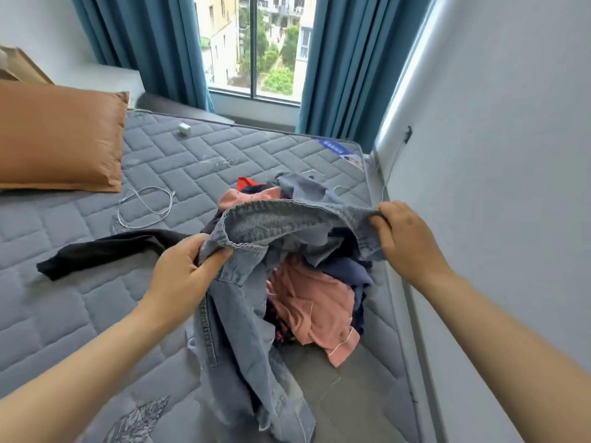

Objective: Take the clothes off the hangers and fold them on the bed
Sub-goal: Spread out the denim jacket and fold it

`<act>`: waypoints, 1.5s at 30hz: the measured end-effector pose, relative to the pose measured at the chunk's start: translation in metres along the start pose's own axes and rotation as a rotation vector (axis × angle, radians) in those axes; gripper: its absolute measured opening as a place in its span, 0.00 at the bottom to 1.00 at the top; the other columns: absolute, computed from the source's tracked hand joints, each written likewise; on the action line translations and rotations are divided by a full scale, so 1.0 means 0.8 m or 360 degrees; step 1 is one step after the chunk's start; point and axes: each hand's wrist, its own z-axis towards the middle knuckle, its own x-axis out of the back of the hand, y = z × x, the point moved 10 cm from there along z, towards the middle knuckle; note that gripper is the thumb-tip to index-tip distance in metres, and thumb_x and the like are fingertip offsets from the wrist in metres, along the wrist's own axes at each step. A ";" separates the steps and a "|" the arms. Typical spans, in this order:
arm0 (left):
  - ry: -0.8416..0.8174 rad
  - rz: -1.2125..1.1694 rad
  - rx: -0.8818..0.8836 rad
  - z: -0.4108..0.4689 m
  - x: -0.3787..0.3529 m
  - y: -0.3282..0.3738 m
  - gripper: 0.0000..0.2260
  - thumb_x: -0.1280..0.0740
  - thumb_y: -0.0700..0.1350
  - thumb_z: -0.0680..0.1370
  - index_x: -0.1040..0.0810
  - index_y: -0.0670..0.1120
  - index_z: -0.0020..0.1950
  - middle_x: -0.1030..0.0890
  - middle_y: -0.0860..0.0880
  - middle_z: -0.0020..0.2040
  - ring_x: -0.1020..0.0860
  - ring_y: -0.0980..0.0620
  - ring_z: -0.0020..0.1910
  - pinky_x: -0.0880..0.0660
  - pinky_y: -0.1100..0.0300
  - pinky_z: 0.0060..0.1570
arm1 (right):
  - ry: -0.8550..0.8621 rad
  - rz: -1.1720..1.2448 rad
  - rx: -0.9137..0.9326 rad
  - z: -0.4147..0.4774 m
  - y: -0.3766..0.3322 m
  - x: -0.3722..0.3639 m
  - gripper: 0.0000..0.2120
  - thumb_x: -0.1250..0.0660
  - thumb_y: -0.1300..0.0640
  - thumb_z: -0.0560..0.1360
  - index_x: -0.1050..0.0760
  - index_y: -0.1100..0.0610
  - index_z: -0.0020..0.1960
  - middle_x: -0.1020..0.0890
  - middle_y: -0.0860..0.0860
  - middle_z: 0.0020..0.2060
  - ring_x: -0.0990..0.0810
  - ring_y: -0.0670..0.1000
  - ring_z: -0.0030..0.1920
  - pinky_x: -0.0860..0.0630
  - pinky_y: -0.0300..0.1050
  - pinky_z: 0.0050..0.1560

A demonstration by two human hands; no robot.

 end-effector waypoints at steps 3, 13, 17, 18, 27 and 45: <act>0.0036 -0.0021 -0.0114 0.001 0.051 0.078 0.12 0.33 0.47 0.78 0.24 0.38 0.43 0.25 0.38 0.36 0.31 0.49 0.34 0.35 0.55 0.37 | 0.0152 0.0066 0.0022 -0.019 -0.043 0.089 0.08 0.40 0.60 0.81 0.28 0.58 0.44 0.26 0.51 0.40 0.28 0.53 0.43 0.32 0.43 0.45; 0.0289 0.0021 -0.0521 -0.150 0.219 0.330 0.12 0.35 0.47 0.79 0.26 0.41 0.40 0.27 0.41 0.34 0.29 0.47 0.35 0.33 0.51 0.37 | 0.0488 0.0174 0.0276 -0.156 -0.199 0.352 0.18 0.38 0.58 0.80 0.38 0.48 0.34 0.31 0.45 0.30 0.32 0.42 0.32 0.37 0.33 0.34; 0.0392 0.0055 -0.0577 -0.235 0.250 0.398 0.15 0.36 0.45 0.80 0.30 0.36 0.39 0.32 0.42 0.31 0.34 0.52 0.32 0.38 0.54 0.35 | 0.0446 0.0136 0.0364 -0.229 -0.226 0.414 0.15 0.38 0.56 0.80 0.30 0.59 0.35 0.28 0.50 0.29 0.30 0.46 0.31 0.37 0.37 0.33; 0.0418 0.0082 -0.0587 -0.255 0.256 0.410 0.15 0.35 0.45 0.80 0.29 0.35 0.40 0.31 0.42 0.32 0.34 0.53 0.32 0.37 0.56 0.35 | 0.0442 0.0124 0.0384 -0.247 -0.232 0.427 0.16 0.37 0.56 0.80 0.30 0.60 0.35 0.28 0.51 0.29 0.30 0.46 0.31 0.37 0.36 0.32; 0.0364 0.0267 -0.0563 -0.349 0.283 0.418 0.15 0.33 0.45 0.78 0.31 0.49 0.32 0.32 0.51 0.28 0.32 0.60 0.28 0.38 0.66 0.32 | 0.0305 0.0038 0.0510 -0.343 -0.260 0.429 0.16 0.35 0.55 0.79 0.28 0.64 0.38 0.26 0.54 0.30 0.29 0.51 0.33 0.37 0.46 0.36; -0.0129 0.0288 0.0057 -0.099 0.128 0.049 0.08 0.32 0.44 0.77 0.26 0.45 0.40 0.27 0.51 0.35 0.27 0.47 0.41 0.39 0.57 0.38 | -0.0356 0.0049 -0.0385 -0.176 -0.131 0.040 0.19 0.36 0.53 0.79 0.35 0.55 0.32 0.30 0.50 0.28 0.29 0.56 0.35 0.36 0.50 0.36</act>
